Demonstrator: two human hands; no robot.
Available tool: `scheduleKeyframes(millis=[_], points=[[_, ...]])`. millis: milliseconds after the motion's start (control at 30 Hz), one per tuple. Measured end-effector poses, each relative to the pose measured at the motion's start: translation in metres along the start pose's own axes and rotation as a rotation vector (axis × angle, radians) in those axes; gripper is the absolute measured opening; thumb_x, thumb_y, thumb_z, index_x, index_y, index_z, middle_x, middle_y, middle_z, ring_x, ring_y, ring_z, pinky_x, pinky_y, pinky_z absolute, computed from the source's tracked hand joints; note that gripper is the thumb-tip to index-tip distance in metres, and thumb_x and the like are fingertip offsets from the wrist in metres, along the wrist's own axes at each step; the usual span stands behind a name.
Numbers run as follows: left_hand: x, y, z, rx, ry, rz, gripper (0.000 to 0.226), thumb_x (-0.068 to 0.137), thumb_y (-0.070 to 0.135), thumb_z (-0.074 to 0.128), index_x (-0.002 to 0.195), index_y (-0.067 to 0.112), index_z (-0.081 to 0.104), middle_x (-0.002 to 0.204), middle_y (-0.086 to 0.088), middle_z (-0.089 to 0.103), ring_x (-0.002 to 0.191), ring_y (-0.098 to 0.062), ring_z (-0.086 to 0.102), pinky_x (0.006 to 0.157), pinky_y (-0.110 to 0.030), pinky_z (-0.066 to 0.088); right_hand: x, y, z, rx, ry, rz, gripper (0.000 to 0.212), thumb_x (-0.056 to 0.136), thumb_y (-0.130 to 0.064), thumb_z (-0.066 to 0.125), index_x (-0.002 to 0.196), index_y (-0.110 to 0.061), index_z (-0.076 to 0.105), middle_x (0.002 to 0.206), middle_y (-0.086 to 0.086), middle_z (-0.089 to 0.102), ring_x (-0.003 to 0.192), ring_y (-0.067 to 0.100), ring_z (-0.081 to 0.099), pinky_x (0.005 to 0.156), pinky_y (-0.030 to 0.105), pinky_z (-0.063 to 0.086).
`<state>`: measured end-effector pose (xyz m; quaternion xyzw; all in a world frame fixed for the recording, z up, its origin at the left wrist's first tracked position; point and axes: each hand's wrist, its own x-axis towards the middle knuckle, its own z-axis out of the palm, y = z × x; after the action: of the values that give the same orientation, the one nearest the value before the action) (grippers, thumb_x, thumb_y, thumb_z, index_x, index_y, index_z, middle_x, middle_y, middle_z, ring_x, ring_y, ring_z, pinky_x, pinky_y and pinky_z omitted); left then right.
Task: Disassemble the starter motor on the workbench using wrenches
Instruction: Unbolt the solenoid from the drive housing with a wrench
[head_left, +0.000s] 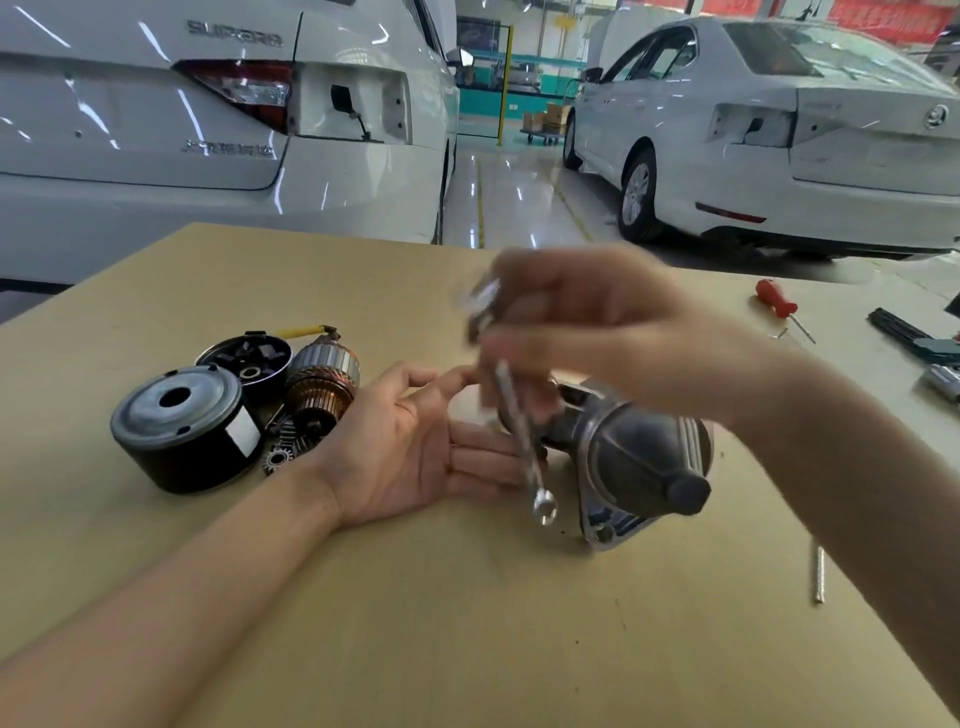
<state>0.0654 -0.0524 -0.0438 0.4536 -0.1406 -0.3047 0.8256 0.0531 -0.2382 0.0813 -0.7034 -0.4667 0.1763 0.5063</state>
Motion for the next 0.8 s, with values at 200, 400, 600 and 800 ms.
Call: scheduleKeyframes(millis=[200,400,600,800], points=[[0.003,0.001,0.003,0.094,0.053,0.008,0.053,0.089,0.043,0.037,0.14,0.027,0.041,0.111,-0.036,0.063,0.105,-0.045,0.064,0.09,-0.05,0.053,-0.031,0.011,-0.048,0.249,0.598,0.007,0.014,0.093,-0.014,0.051,0.087,-0.017,0.063,0.065,0.001,0.055,0.053,0.014,0.048,0.051,0.025,0.041],[0.002,0.0,0.007,0.114,0.107,0.017,0.053,0.087,0.042,0.037,0.137,0.025,0.044,0.105,-0.035,0.065,0.101,-0.044,0.066,0.091,-0.051,0.051,-0.031,0.005,-0.03,-0.81,0.304,0.077,0.018,0.072,-0.042,0.072,0.085,-0.031,0.074,0.072,-0.014,0.056,0.057,0.003,0.049,0.05,0.011,0.038],[0.002,0.001,0.007,0.107,0.113,-0.011,0.052,0.087,0.042,0.038,0.137,0.027,0.043,0.11,-0.038,0.062,0.104,-0.047,0.064,0.089,-0.047,0.055,-0.012,0.009,-0.001,-1.287,0.14,0.25,0.024,0.081,-0.041,0.056,0.092,-0.025,0.071,0.086,-0.005,0.065,0.075,0.018,0.061,0.061,0.037,0.051],[0.0,0.001,0.007,0.078,0.094,-0.013,0.052,0.08,0.046,0.049,0.129,0.026,0.046,0.11,-0.037,0.062,0.104,-0.045,0.064,0.091,-0.047,0.054,-0.008,0.01,-0.001,-1.215,0.237,0.316,0.028,0.087,-0.046,0.058,0.093,-0.022,0.071,0.089,-0.003,0.066,0.079,0.021,0.06,0.067,0.038,0.051]])
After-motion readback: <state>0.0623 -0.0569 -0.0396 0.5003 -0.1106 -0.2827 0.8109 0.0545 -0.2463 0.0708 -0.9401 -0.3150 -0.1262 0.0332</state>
